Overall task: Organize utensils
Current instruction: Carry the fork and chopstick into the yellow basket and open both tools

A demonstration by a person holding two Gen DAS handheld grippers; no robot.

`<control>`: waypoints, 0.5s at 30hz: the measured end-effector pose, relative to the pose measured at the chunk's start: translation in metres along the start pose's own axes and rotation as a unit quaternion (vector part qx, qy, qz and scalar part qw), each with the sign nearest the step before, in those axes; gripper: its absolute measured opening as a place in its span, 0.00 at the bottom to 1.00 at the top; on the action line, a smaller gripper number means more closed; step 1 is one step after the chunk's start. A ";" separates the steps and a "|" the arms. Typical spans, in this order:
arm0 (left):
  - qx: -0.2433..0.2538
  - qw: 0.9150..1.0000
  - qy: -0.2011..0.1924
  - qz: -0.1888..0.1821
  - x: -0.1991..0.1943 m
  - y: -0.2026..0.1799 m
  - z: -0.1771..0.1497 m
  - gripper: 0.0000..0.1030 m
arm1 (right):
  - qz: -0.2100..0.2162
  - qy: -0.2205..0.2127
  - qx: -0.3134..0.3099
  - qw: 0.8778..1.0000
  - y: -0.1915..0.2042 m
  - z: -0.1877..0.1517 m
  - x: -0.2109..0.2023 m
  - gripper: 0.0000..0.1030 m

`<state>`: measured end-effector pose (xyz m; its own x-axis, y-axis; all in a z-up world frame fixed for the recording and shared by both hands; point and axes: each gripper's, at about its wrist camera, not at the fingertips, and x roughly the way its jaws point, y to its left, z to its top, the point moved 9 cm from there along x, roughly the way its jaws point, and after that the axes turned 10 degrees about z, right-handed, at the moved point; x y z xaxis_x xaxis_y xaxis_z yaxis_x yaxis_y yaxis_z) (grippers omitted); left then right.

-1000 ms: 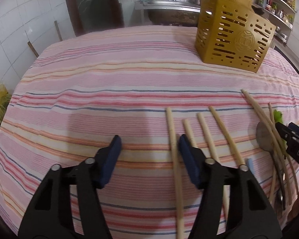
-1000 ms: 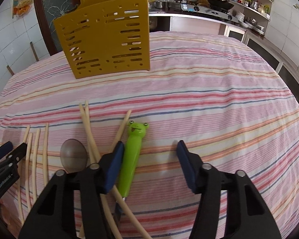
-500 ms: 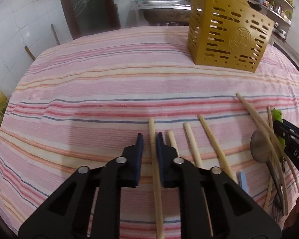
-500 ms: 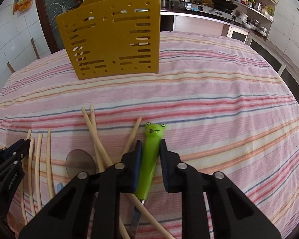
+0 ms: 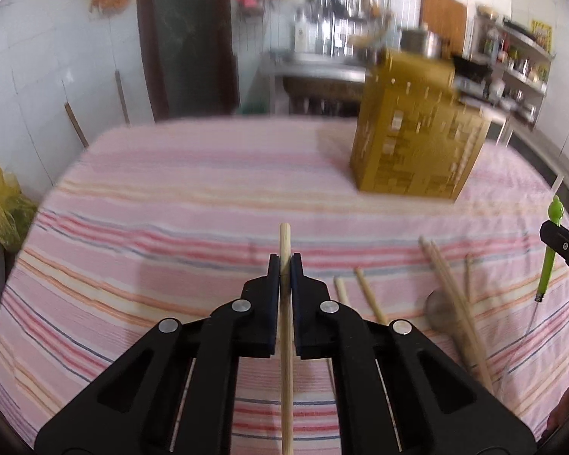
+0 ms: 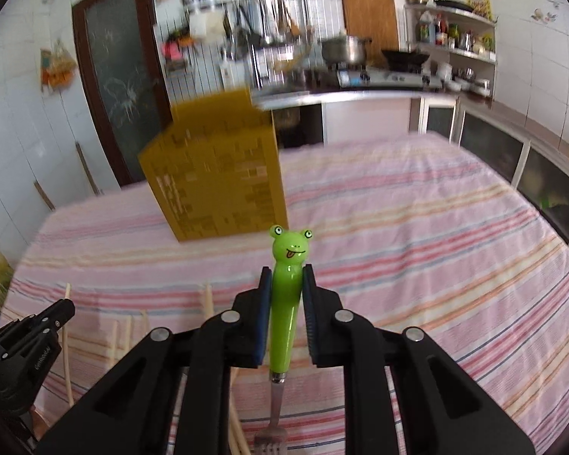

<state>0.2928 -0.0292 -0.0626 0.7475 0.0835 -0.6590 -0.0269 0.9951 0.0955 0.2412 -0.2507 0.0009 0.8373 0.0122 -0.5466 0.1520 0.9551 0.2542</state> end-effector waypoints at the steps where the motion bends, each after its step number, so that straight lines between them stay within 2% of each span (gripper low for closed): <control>1: -0.007 1.000 -0.012 -0.004 -0.008 0.002 0.005 0.04 | 0.007 -0.013 -0.001 1.000 0.001 0.005 -0.006 0.16; 6: -0.043 0.996 -0.068 -0.029 -0.052 0.010 0.032 0.04 | 0.026 -0.065 -0.025 0.997 0.007 0.031 -0.037 0.15; 10: -0.050 0.992 -0.104 -0.042 -0.081 0.006 0.047 0.04 | 0.029 -0.082 -0.044 0.995 0.012 0.043 -0.047 0.15; 15: -0.035 0.988 -0.144 -0.043 -0.109 -0.010 0.065 0.04 | 0.028 -0.086 -0.056 0.994 0.012 0.051 -0.049 0.15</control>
<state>0.2554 -0.0515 0.0569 0.9065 -0.0105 -0.4221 0.0072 0.9999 -0.0095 0.2289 -0.2544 0.0711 0.9216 0.0244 -0.3873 0.0514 0.9816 0.1841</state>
